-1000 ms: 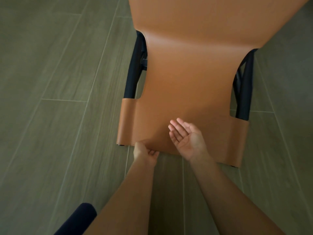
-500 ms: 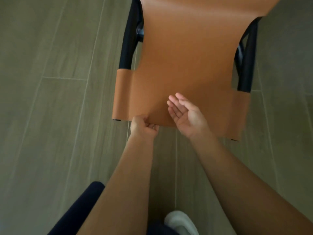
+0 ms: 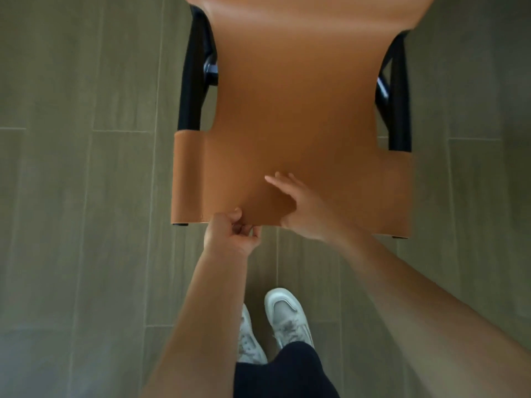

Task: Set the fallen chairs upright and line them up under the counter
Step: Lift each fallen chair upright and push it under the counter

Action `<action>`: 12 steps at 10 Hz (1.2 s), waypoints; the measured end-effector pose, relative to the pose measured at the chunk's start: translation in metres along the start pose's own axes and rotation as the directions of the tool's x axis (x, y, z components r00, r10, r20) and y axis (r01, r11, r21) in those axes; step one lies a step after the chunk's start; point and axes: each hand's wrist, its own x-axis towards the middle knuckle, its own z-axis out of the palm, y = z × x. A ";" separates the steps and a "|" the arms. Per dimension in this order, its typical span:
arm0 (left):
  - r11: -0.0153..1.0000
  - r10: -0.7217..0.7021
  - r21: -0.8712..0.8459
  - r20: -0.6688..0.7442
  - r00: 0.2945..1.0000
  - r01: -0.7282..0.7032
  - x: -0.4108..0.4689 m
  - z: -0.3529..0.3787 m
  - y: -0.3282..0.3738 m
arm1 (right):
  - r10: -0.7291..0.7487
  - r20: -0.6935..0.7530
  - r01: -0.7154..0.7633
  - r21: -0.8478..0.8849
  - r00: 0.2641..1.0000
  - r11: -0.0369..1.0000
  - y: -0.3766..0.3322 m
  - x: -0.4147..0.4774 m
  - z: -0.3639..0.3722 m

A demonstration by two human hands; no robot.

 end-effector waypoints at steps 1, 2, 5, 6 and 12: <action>1.000 -0.014 0.003 -0.026 1.000 0.014 -0.049 -0.003 0.003 | -0.046 0.076 0.069 -0.333 0.996 0.940 -0.024 -0.039 -0.002; 1.000 -0.013 -0.013 -0.027 1.000 0.013 -0.098 0.002 0.011 | -0.123 -0.026 0.092 -0.519 0.992 0.850 -0.051 -0.069 -0.008; 0.999 0.036 0.012 0.014 0.999 -0.036 -0.222 0.052 0.065 | -0.232 -0.154 0.132 -0.484 0.960 0.865 -0.146 -0.104 -0.080; 0.994 0.090 0.049 0.086 0.992 -0.094 -0.257 0.076 0.084 | -0.261 -0.229 0.145 -0.427 0.938 0.893 -0.170 -0.106 -0.113; -0.955 0.231 0.254 0.961 0.153 -0.151 -0.303 0.228 0.188 | -0.306 -0.531 0.031 -0.463 0.790 0.886 -0.275 -0.057 -0.294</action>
